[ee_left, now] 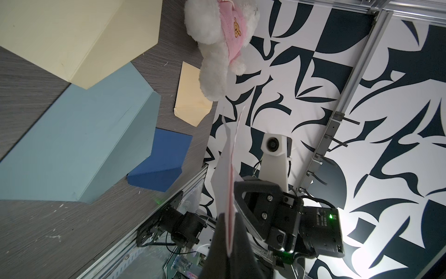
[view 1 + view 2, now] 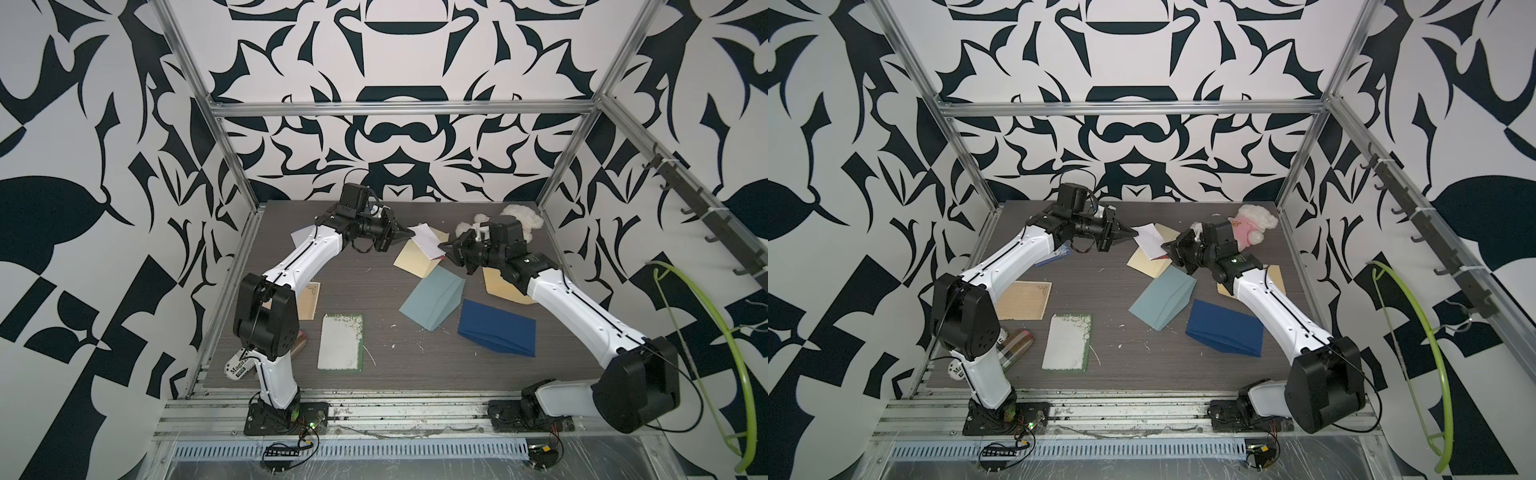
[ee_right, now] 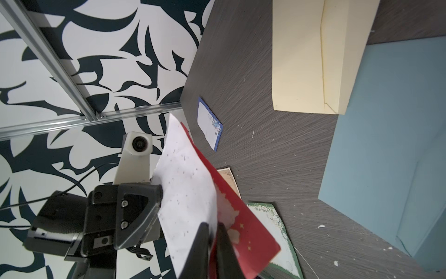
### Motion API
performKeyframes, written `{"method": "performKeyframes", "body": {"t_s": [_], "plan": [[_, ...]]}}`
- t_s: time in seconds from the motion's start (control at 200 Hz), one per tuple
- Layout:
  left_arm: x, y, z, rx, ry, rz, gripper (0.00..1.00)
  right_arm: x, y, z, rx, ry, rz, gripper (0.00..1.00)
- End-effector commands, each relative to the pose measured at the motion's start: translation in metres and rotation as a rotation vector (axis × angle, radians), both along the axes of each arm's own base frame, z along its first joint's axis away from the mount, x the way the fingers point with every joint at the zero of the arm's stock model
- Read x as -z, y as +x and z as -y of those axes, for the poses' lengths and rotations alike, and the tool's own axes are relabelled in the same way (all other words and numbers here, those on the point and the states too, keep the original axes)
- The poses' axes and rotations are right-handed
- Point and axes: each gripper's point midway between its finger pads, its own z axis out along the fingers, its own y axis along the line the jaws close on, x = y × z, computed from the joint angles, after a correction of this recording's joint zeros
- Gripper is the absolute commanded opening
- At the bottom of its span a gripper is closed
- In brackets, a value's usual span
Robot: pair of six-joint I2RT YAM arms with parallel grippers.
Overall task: Take the letter paper out of the envelope
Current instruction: Unfold the letter paper.
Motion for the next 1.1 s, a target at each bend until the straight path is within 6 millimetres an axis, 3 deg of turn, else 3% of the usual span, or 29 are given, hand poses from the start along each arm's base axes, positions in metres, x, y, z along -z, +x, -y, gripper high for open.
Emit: {"method": "performKeyframes", "body": {"t_s": [0.0, 0.025, 0.12, 0.27, 0.405, 0.53, 0.68, 0.915, 1.1], "plan": [[0.001, 0.002, 0.003, 0.008, -0.006, 0.011, 0.0, -0.027, 0.002, 0.0, 0.01, 0.02, 0.092, 0.04], [0.001, 0.001, 0.003, 0.01, -0.007, 0.011, 0.0, -0.027, 0.002, 0.0, 0.009, 0.019, 0.096, 0.0], [0.003, 0.0, 0.003, 0.013, -0.008, 0.013, 0.01, -0.034, 0.002, 0.003, 0.007, -0.014, 0.124, 0.0], [-0.009, 0.01, -0.013, -0.011, 0.029, 0.127, 0.52, -0.056, 0.0, 0.007, -0.052, -0.13, 0.195, 0.0], [-0.049, 0.027, -0.031, -0.044, 0.041, 0.374, 0.68, -0.076, -0.001, 0.01, -0.158, -0.258, 0.292, 0.0], [-0.083, 0.027, -0.038, -0.007, 0.035, 0.614, 0.73, -0.094, -0.004, 0.006, -0.305, -0.356, 0.401, 0.0], [-0.099, 0.014, -0.034, 0.106, -0.044, 0.777, 0.71, -0.121, -0.016, 0.0, -0.505, -0.452, 0.546, 0.0], [-0.105, -0.012, -0.039, 0.206, -0.076, 0.97, 0.77, -0.144, -0.033, -0.009, -0.676, -0.468, 0.682, 0.0], [-0.1, -0.024, -0.045, 0.235, -0.082, 0.998, 0.81, -0.148, -0.039, -0.029, -0.758, -0.312, 0.699, 0.0]]}}
